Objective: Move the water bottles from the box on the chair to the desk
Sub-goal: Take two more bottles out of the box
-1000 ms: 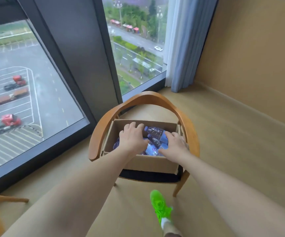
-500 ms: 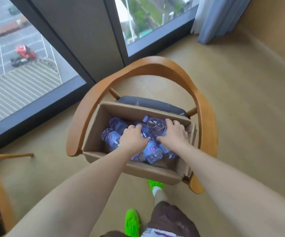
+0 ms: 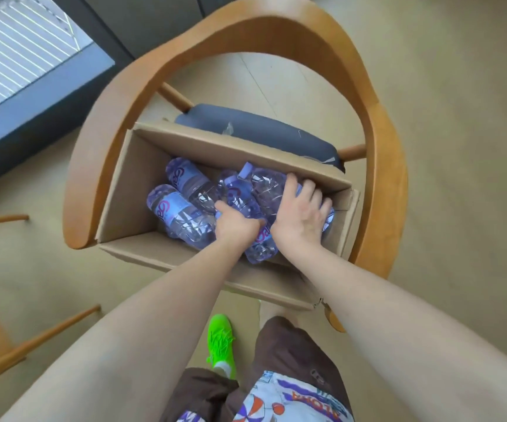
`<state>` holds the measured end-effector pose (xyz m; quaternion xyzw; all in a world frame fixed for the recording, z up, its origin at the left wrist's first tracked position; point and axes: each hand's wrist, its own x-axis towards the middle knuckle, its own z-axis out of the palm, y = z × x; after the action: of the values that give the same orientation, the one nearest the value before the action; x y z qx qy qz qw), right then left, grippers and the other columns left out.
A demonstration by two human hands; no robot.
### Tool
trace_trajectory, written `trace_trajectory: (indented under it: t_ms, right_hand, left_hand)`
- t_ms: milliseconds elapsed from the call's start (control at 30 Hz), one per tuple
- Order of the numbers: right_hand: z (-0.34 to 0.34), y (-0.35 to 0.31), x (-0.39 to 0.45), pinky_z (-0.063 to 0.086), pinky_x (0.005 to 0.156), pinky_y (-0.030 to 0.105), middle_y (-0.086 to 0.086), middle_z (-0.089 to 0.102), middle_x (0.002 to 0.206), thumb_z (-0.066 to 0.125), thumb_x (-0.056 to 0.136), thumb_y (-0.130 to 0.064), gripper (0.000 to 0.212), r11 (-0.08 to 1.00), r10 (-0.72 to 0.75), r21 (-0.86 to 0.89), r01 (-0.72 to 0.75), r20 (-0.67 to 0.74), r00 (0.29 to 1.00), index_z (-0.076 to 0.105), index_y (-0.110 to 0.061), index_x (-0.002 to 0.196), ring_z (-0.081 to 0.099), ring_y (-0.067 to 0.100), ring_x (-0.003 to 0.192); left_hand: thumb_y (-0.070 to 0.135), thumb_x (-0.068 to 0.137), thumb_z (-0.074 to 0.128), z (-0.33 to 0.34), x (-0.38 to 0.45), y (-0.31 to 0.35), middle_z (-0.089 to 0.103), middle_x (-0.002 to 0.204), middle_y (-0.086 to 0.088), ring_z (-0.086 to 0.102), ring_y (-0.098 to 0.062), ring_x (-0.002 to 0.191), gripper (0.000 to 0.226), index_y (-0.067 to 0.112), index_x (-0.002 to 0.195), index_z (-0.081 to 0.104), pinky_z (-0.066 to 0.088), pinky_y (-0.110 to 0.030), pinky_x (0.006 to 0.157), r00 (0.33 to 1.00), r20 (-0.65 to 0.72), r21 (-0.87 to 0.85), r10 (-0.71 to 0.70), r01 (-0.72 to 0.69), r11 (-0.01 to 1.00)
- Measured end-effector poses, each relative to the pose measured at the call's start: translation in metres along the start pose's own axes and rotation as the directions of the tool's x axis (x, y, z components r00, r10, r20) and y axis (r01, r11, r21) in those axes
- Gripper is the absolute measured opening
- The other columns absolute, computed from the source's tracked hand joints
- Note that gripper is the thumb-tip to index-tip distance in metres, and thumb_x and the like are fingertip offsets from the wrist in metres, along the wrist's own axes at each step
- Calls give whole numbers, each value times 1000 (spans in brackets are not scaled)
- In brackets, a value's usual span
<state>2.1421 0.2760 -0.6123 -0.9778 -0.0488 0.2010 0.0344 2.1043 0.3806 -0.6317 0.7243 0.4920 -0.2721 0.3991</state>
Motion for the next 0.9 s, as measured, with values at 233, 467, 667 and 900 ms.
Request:
trace_trajectory:
  t_ms: [233, 467, 667, 900]
  right_hand:
    - [7, 2, 6, 38, 87, 48, 15, 48, 109, 79, 56, -9, 79, 1000, -27, 1, 27, -73, 997, 45, -16, 127, 51, 37, 93]
    - [-5, 4, 0, 40, 79, 46, 12, 46, 109, 82, 61, -21, 72, 993, -28, 112, 28, -3, 1000, 36, -20, 116, 53, 36, 100]
    - [-37, -8, -19, 47, 78, 41, 9, 45, 111, 81, 61, -25, 73, 951, -20, 310, 11, 26, 999, 29, -22, 111, 55, 36, 105]
    - [-104, -70, -53, 44, 83, 36, 12, 49, 118, 84, 60, -32, 89, 885, -182, 422, 196, -74, 980, 36, -16, 133, 57, 35, 107]
  left_hand:
    - [32, 63, 89, -2, 7, -4, 52, 99, -3, 57, -30, 97, 79, 20, 113, 29, 52, -42, 87, 999, -42, -77, 13, -16, 997]
    - [29, 49, 90, -20, -11, -1, 58, 98, 0, 59, -26, 91, 82, 26, 109, 34, 51, -33, 77, 998, -43, -73, 52, -55, 996]
    - [32, 45, 88, -66, -39, 2, 62, 102, -1, 62, -24, 94, 70, 22, 105, 53, 57, -38, 82, 990, -89, -40, 110, -114, 993]
    - [30, 45, 87, -162, -89, -15, 64, 105, 2, 64, -20, 98, 72, 21, 106, 51, 57, -40, 85, 945, -272, -231, 183, -249, 940]
